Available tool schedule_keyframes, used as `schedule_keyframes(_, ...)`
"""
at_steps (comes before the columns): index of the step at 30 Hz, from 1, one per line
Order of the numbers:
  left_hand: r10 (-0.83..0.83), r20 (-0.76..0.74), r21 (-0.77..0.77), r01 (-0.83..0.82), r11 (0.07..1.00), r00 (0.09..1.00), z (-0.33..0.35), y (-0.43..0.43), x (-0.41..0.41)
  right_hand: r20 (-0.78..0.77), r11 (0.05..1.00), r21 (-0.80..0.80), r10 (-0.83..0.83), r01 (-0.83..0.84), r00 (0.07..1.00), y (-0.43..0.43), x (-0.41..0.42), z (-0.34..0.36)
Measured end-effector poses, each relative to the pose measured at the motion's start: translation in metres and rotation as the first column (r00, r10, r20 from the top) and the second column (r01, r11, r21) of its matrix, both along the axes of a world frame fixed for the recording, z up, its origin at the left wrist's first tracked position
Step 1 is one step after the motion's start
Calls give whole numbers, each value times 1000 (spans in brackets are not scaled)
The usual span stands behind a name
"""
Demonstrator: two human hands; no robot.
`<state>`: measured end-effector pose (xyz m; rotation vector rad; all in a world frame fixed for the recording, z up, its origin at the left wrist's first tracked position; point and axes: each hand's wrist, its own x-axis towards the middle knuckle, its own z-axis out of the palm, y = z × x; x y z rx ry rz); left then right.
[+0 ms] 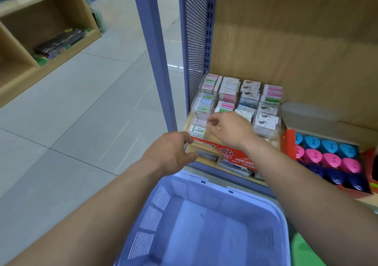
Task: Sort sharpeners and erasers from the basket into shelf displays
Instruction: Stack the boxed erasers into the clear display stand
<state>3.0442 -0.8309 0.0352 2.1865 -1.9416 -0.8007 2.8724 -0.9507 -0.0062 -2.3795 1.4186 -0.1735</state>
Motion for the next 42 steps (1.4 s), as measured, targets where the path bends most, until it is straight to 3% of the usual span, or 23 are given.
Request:
schedule_keyframes(5,-194,-112,37,199,979,975,1,28,-83,63,993,36,-111,109,992,88,-127,30)
schedule_keyframes(10,-508,-85,64,513,856,857,-19,81,-201,-68,938,152,-304,311,950,187,-290,12)
schedule_keyframes(13,-593,-111,81,602,794,797,-36,111,-269,-194,886,231,-363,402,911,228,-372,-14)
schedule_keyframes(18,-551,-143,265,568,779,822,-115,138,-350,-325,815,422,-274,398,905,255,-444,-71)
schedule_keyframes(24,-371,-132,442,390,808,919,-212,152,-402,-355,740,565,-180,364,917,254,-471,-149)
schedule_keyframes(29,-137,-115,508,177,843,984,-277,164,-424,-347,630,614,-326,476,879,263,-470,-206)
schedule_keyframes(32,-145,-56,467,155,871,988,-301,172,-431,-383,561,575,-459,596,801,284,-465,-229)
schedule_keyframes(36,-213,-52,409,215,887,976,-317,175,-441,-425,517,564,-487,644,763,300,-464,-243)
schedule_keyframes(39,-191,-68,384,202,901,979,-327,171,-445,-431,517,550,-497,656,753,300,-469,-244)
schedule_keyframes(42,-289,-14,327,277,903,957,-332,170,-446,-433,550,545,-461,632,775,302,-472,-246)
